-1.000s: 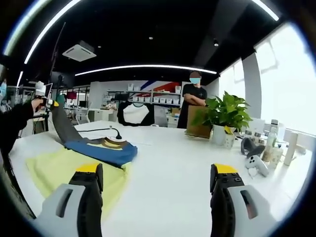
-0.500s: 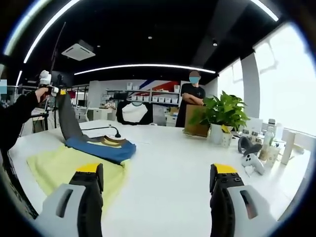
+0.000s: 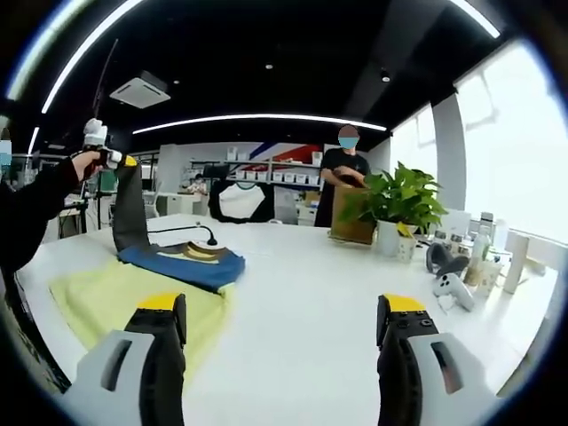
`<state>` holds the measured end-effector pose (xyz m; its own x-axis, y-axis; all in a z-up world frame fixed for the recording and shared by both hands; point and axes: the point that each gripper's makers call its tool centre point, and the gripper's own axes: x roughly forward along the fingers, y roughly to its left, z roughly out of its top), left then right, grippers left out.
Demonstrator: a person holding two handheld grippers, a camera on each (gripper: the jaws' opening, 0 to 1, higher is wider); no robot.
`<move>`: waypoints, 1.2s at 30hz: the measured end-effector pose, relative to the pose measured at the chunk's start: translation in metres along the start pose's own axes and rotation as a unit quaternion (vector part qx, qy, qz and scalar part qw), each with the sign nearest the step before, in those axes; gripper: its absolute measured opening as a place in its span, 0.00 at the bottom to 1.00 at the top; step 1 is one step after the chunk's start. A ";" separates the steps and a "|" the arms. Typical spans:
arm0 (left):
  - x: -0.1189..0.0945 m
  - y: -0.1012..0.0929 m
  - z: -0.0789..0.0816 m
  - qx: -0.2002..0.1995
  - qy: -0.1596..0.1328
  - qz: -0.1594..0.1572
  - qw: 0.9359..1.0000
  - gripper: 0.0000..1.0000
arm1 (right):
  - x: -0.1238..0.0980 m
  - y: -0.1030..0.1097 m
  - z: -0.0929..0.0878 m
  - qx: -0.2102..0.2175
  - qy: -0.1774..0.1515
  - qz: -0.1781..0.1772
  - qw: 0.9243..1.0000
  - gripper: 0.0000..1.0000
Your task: Fold the garment on the visible template until the final outline fits inside the template.
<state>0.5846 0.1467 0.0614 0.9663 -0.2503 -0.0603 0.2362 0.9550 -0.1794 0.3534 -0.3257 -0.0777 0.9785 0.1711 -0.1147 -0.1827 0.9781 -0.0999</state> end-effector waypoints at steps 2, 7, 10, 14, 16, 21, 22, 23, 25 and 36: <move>0.008 -0.015 0.000 0.000 0.001 -0.015 1.000 0.03 | 0.000 0.000 0.000 0.000 0.001 -0.002 1.000 0.91; 0.026 -0.048 -0.007 0.011 0.012 -0.041 0.999 0.03 | -0.002 0.001 0.001 -0.002 0.002 -0.001 1.000 0.91; 0.037 -0.065 -0.015 0.017 0.021 -0.056 0.998 0.03 | -0.003 0.001 0.000 -0.003 0.003 -0.003 1.000 0.91; 0.049 -0.084 -0.024 0.018 0.031 -0.071 0.997 0.03 | -0.006 -0.002 -0.003 -0.002 0.007 -0.008 1.000 0.91; 0.055 -0.094 -0.029 0.018 0.037 -0.081 0.996 0.03 | -0.007 -0.003 -0.004 -0.002 0.009 -0.011 1.000 0.91; 0.067 -0.115 -0.045 0.022 0.049 -0.096 0.994 0.03 | -0.010 -0.005 -0.006 0.000 0.008 -0.015 1.000 0.91; 0.070 -0.119 -0.050 0.021 0.053 -0.100 0.993 0.03 | -0.011 -0.006 -0.007 0.001 0.009 -0.018 1.000 0.91; 0.073 -0.122 -0.054 0.021 0.055 -0.102 0.993 0.03 | -0.012 -0.007 -0.007 0.001 0.010 -0.020 1.000 0.91; 0.077 -0.128 -0.060 0.022 0.061 -0.107 0.992 0.03 | -0.014 -0.008 -0.009 0.001 0.012 -0.023 1.000 0.91; 0.101 -0.155 -0.102 0.008 0.091 -0.123 0.988 0.03 | -0.016 -0.012 -0.014 0.003 0.019 -0.035 0.999 0.91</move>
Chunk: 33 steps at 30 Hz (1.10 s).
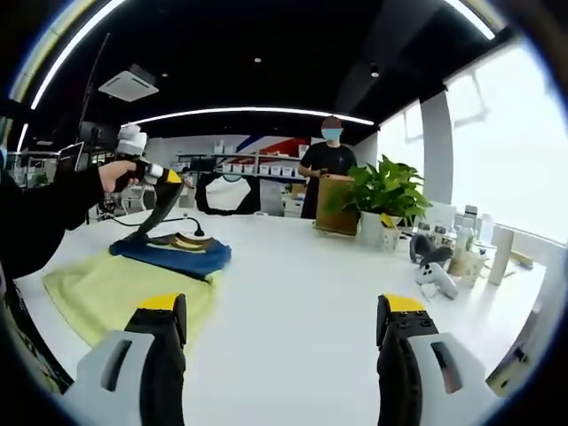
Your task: Fold the garment on the visible template until the final outline fits inside the template.
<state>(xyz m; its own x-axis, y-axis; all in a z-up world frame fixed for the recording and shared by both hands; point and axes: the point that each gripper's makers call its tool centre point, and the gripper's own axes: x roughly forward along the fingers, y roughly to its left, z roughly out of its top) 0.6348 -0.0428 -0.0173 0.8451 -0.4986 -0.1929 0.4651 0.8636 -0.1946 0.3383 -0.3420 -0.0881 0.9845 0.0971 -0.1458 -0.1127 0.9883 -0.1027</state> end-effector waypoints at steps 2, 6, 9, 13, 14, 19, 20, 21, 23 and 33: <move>0.006 -0.005 -0.007 -0.004 0.005 -0.004 1.000 0.03 | 0.000 0.000 0.000 -0.001 0.001 0.000 1.000 0.91; 0.017 -0.013 -0.025 -0.009 0.018 -0.009 1.000 0.03 | 0.000 0.001 -0.001 -0.001 0.003 0.000 1.000 0.91; 0.025 -0.020 -0.041 -0.012 0.029 -0.015 0.999 0.03 | 0.000 0.001 -0.001 -0.002 0.004 0.000 1.000 0.91; 0.037 -0.026 -0.061 -0.014 0.043 -0.017 0.999 0.03 | -0.001 -0.001 -0.002 -0.002 0.006 -0.002 1.000 0.91; 0.039 -0.027 -0.064 -0.015 0.045 -0.017 0.999 0.03 | -0.001 -0.001 -0.002 -0.002 0.007 -0.003 1.000 0.91; 0.050 -0.032 -0.083 -0.023 0.059 -0.017 0.998 0.04 | 0.000 -0.003 -0.004 -0.002 0.010 -0.005 1.000 0.91; 0.053 -0.033 -0.087 -0.024 0.063 -0.017 0.998 0.04 | 0.001 -0.003 -0.004 -0.002 0.011 -0.005 1.000 0.91; 0.054 -0.034 -0.090 -0.026 0.064 -0.017 0.997 0.04 | 0.001 -0.003 -0.004 -0.002 0.011 -0.004 1.000 0.91; 0.057 -0.036 -0.096 -0.029 0.069 -0.018 0.997 0.04 | 0.002 -0.003 -0.004 -0.002 0.012 -0.003 1.000 0.91; 0.067 -0.042 -0.133 -0.027 0.100 -0.022 0.994 0.04 | 0.005 -0.004 -0.008 0.000 0.019 -0.003 1.000 0.91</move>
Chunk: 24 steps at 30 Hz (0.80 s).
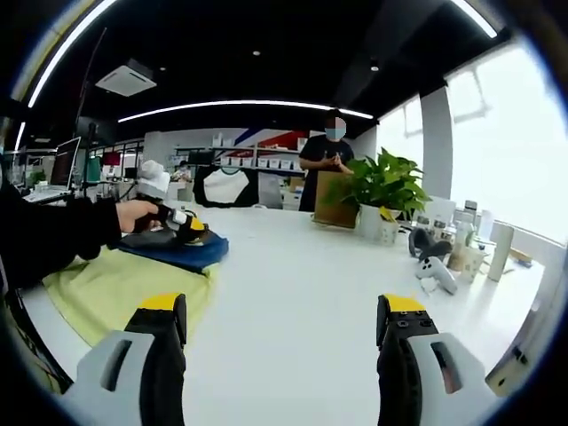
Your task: Fold the garment on the visible template until the final outline fits inside the template.
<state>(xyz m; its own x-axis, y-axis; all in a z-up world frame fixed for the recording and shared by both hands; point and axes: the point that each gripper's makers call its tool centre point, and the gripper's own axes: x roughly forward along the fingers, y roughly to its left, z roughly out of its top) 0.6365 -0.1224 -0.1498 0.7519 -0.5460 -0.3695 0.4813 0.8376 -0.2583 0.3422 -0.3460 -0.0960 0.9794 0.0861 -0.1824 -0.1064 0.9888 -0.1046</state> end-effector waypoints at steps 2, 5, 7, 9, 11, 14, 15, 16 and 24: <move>0.002 -0.001 -0.006 0.002 0.005 -0.002 1.000 0.04 | 0.001 0.001 0.000 0.000 0.000 0.001 1.000 0.91; 0.005 -0.002 -0.014 0.004 0.013 -0.004 1.000 0.04 | 0.002 0.001 -0.001 0.000 0.002 0.002 1.000 0.91; 0.006 -0.002 -0.019 0.006 0.016 -0.004 1.000 0.04 | 0.002 0.002 -0.001 0.000 0.002 0.003 1.000 0.91; 0.008 -0.002 -0.022 0.005 0.019 -0.004 1.000 0.04 | 0.002 0.002 -0.001 0.000 0.002 0.003 1.000 0.91; 0.007 -0.002 -0.025 0.007 0.022 -0.005 1.000 0.04 | 0.003 0.002 -0.002 0.000 0.004 0.003 1.000 0.91; 0.008 -0.004 -0.028 0.011 0.024 -0.007 1.000 0.04 | 0.004 0.004 -0.002 -0.001 0.005 0.004 1.000 0.91; 0.009 -0.005 -0.029 0.013 0.026 -0.007 1.000 0.04 | 0.004 0.004 -0.002 -0.002 0.005 0.005 1.000 0.91; 0.009 -0.005 -0.030 0.015 0.027 -0.008 1.000 0.04 | 0.004 0.005 -0.001 -0.002 0.005 0.005 1.000 0.91; 0.009 -0.010 -0.040 0.039 0.031 -0.009 0.999 0.05 | 0.006 0.007 -0.004 0.001 0.008 0.007 1.000 0.91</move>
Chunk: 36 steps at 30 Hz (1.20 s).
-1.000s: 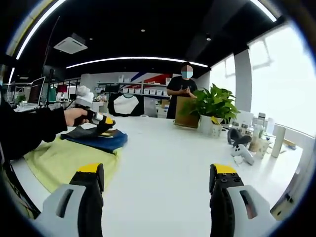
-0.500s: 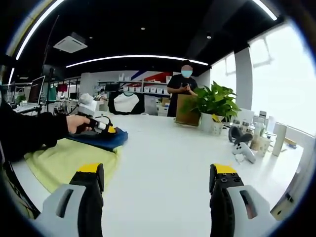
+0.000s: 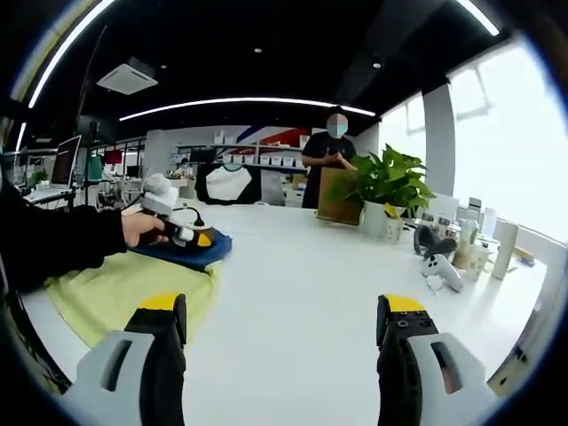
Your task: Fold the garment on the visible template until the final outline fits inside the template.
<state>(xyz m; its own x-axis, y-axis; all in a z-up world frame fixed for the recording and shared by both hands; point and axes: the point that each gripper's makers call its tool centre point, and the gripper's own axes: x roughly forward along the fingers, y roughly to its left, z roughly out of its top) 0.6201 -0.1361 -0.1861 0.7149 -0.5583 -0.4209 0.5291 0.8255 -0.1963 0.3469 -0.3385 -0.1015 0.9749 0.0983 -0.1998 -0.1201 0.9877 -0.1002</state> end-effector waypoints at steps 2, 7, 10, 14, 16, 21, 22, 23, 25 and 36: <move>-0.001 -0.001 0.000 0.013 -0.002 0.001 1.000 0.05 | 0.000 0.000 0.000 0.001 -0.001 -0.001 1.000 0.91; -0.002 -0.005 -0.002 0.045 0.000 -0.002 0.999 0.08 | 0.000 0.000 -0.001 0.000 0.000 -0.001 1.000 0.91; -0.002 -0.008 -0.002 0.060 0.000 -0.002 0.998 0.10 | 0.001 0.002 -0.003 0.003 0.001 0.002 1.000 0.91; -0.004 -0.013 -0.004 0.080 0.000 -0.007 0.997 0.15 | 0.001 0.004 -0.004 0.002 0.003 0.006 1.000 0.91; -0.004 -0.018 -0.003 0.080 -0.008 -0.018 0.997 0.22 | 0.001 0.005 -0.004 0.001 0.003 0.007 1.000 0.91; -0.018 -0.023 0.018 0.051 -0.057 -0.046 0.996 0.45 | 0.000 0.005 0.001 -0.001 -0.005 0.007 1.000 0.91; -0.022 -0.023 0.020 0.058 -0.059 -0.046 0.996 0.50 | 0.000 0.006 0.001 -0.001 -0.005 0.007 1.000 0.91; -0.027 -0.021 0.025 0.069 -0.068 -0.042 0.994 0.56 | 0.000 0.006 0.000 -0.001 -0.004 0.008 1.000 0.91; -0.034 -0.019 0.029 0.076 -0.079 -0.041 0.993 0.67 | 0.000 0.006 -0.004 0.002 -0.001 0.008 1.000 0.91; -0.050 -0.003 0.023 0.072 -0.070 -0.032 0.994 0.94 | 0.004 0.007 -0.006 0.007 -0.001 0.011 1.000 0.91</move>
<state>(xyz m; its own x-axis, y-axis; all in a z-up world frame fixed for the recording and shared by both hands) 0.5932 -0.1123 -0.1442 0.7290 -0.6237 -0.2821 0.6282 0.7733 -0.0860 0.3484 -0.3323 -0.1090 0.9725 0.1211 -0.1991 -0.1396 0.9868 -0.0816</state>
